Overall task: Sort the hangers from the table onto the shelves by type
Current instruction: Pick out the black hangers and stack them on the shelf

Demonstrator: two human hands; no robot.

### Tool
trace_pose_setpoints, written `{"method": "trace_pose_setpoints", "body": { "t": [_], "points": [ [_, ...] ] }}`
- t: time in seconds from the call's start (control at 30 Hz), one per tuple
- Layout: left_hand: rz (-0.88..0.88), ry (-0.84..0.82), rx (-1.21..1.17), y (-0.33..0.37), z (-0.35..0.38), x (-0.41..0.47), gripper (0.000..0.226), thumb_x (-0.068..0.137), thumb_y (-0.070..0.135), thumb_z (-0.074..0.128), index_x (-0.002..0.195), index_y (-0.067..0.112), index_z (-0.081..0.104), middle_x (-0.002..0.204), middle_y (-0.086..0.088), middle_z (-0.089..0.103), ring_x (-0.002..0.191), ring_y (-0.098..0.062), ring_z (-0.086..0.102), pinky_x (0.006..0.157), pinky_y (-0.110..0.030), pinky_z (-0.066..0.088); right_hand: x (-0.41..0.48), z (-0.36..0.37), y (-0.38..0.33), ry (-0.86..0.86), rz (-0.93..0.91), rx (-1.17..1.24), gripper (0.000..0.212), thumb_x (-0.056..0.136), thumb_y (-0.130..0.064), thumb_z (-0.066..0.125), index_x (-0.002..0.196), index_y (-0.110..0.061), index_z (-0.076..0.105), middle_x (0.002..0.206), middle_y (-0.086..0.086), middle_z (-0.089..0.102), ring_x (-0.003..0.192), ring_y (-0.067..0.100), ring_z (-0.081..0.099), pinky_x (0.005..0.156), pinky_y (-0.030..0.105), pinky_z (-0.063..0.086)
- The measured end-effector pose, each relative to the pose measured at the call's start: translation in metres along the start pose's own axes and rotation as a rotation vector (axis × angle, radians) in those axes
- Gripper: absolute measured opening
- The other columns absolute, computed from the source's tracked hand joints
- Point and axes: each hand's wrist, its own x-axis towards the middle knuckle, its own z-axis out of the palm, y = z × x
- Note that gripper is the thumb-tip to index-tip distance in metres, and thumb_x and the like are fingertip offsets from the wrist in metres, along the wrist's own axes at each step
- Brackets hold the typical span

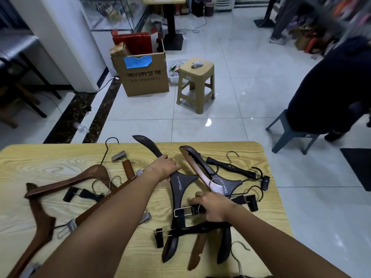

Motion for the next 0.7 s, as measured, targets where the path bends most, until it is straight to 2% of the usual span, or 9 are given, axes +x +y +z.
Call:
{"method": "trace_pose_setpoints", "body": {
  "t": [0.13, 0.23, 0.33, 0.43, 0.5, 0.63, 0.7],
  "points": [
    [-0.004, 0.035, 0.021, 0.001, -0.005, -0.006, 0.035, 0.092, 0.02, 0.055, 0.125, 0.016, 0.044, 0.124, -0.004, 0.055, 0.12, -0.023, 0.046, 0.099, -0.034, 0.029, -0.009, -0.005, -0.009, -0.057, -0.006, 0.019, 0.041, 0.086, -0.024, 0.062, 0.127, -0.026, 0.059, 0.119, 0.005, 0.06, 0.112, 0.027, 0.055, 0.084, 0.034, 0.046],
    [-0.008, 0.04, 0.022, 0.001, -0.007, -0.009, 0.035, 0.092, 0.021, 0.055, 0.125, 0.016, 0.044, 0.124, -0.004, 0.055, 0.12, -0.023, 0.046, 0.099, -0.034, 0.029, -0.014, -0.003, -0.013, -0.091, -0.01, 0.03, 0.046, 0.081, -0.015, 0.059, 0.125, -0.027, 0.062, 0.119, 0.005, 0.063, 0.11, 0.028, 0.056, 0.082, 0.032, 0.047],
    [-0.008, 0.036, 0.018, 0.002, -0.008, -0.01, 0.035, 0.092, 0.021, 0.056, 0.125, 0.015, 0.044, 0.125, -0.003, 0.055, 0.121, -0.023, 0.046, 0.1, -0.033, 0.028, -0.013, -0.001, -0.012, -0.074, 0.011, 0.052, 0.062, 0.077, -0.012, 0.06, 0.136, -0.032, 0.05, 0.123, 0.006, 0.058, 0.114, 0.028, 0.052, 0.087, 0.031, 0.044],
    [-0.01, 0.024, 0.013, 0.001, -0.009, -0.01, 0.037, 0.092, 0.021, 0.056, 0.126, 0.014, 0.044, 0.126, -0.004, 0.054, 0.122, -0.023, 0.045, 0.101, -0.034, 0.027, -0.007, -0.003, -0.005, -0.067, 0.032, 0.036, 0.081, 0.075, -0.021, 0.066, 0.145, -0.036, 0.029, 0.133, 0.006, 0.044, 0.121, 0.027, 0.039, 0.091, 0.031, 0.03],
    [-0.012, 0.017, 0.011, 0.001, -0.008, -0.009, 0.038, 0.091, 0.022, 0.056, 0.126, 0.014, 0.043, 0.126, -0.004, 0.054, 0.122, -0.023, 0.045, 0.101, -0.034, 0.027, -0.003, -0.005, 0.001, -0.069, 0.058, 0.073, 0.084, 0.074, -0.027, 0.067, 0.145, -0.038, 0.023, 0.14, 0.005, 0.035, 0.128, 0.026, 0.03, 0.098, 0.037, 0.029],
    [-0.014, 0.015, -0.011, -0.001, -0.007, -0.007, 0.038, 0.091, 0.018, 0.057, 0.126, 0.014, 0.043, 0.125, -0.005, 0.054, 0.121, -0.023, 0.045, 0.102, -0.034, 0.026, 0.003, -0.009, 0.016, 0.021, 0.183, 0.333, 0.072, 0.082, -0.026, 0.06, 0.145, -0.039, 0.027, 0.154, 0.001, 0.023, 0.136, 0.029, 0.021, 0.11, 0.049, 0.025],
    [-0.013, 0.021, -0.019, -0.002, -0.006, -0.006, 0.038, 0.091, 0.016, 0.056, 0.126, 0.014, 0.043, 0.125, -0.004, 0.054, 0.121, -0.023, 0.045, 0.103, -0.034, 0.026, 0.008, -0.012, 0.024, 0.112, 0.275, 0.351, 0.062, 0.088, -0.025, 0.053, 0.144, -0.034, 0.031, 0.153, 0.002, 0.027, 0.138, 0.03, 0.022, 0.112, 0.049, 0.022]
  ]
}}
